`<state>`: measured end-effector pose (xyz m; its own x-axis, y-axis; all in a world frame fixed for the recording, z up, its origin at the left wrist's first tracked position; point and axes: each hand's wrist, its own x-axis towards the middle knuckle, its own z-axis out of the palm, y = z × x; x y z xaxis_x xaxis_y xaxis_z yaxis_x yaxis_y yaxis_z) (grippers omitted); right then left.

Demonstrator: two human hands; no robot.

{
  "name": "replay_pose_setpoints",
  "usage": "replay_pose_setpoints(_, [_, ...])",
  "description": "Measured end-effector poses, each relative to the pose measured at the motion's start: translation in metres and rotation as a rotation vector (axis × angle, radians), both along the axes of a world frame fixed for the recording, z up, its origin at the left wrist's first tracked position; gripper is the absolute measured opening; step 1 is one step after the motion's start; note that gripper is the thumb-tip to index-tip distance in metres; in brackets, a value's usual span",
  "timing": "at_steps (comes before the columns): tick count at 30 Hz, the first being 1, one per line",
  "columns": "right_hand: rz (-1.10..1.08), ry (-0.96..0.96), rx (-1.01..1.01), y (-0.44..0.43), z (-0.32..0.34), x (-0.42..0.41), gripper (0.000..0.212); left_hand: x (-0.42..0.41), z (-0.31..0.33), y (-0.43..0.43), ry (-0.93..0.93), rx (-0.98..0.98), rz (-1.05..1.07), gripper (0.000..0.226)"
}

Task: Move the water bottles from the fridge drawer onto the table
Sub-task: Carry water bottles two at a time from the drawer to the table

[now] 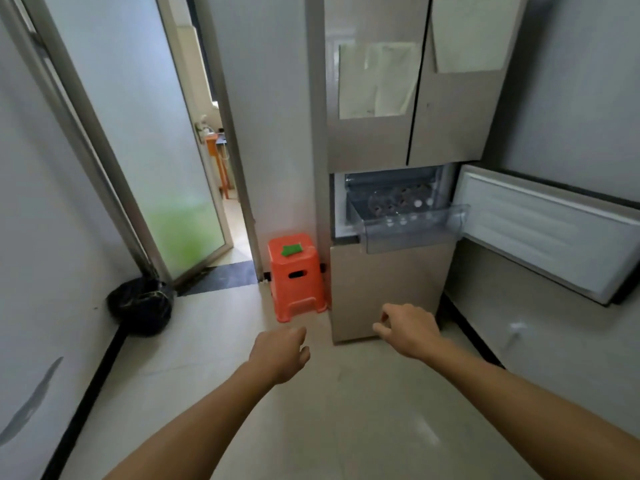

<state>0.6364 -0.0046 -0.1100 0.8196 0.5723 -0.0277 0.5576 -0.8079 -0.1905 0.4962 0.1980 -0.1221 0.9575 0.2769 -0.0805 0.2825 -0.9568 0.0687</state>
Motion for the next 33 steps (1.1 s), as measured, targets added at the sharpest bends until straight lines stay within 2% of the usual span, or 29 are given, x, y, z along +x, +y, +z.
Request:
replay_pose_setpoints(7, [-0.198,0.023,0.061,0.009,0.011,0.122,0.028,0.167,0.014,0.046,-0.028,-0.057,-0.143,0.023])
replay_pose_setpoints(17, [-0.358,0.074,0.055,-0.034,-0.009,0.288,0.02,0.356,-0.003,0.013,0.055,-0.031,-0.306,0.027])
replay_pose_setpoints(25, [-0.328,0.087,0.087,-0.038,-0.003,0.464,0.02,0.515,0.001,0.006,0.005,-0.111,-0.203,0.024])
replay_pose_setpoints(33, [-0.272,0.104,0.181,-0.025,0.001,0.595,0.026,0.619,-0.017,0.005,-0.089,-0.235,-0.099,0.019])
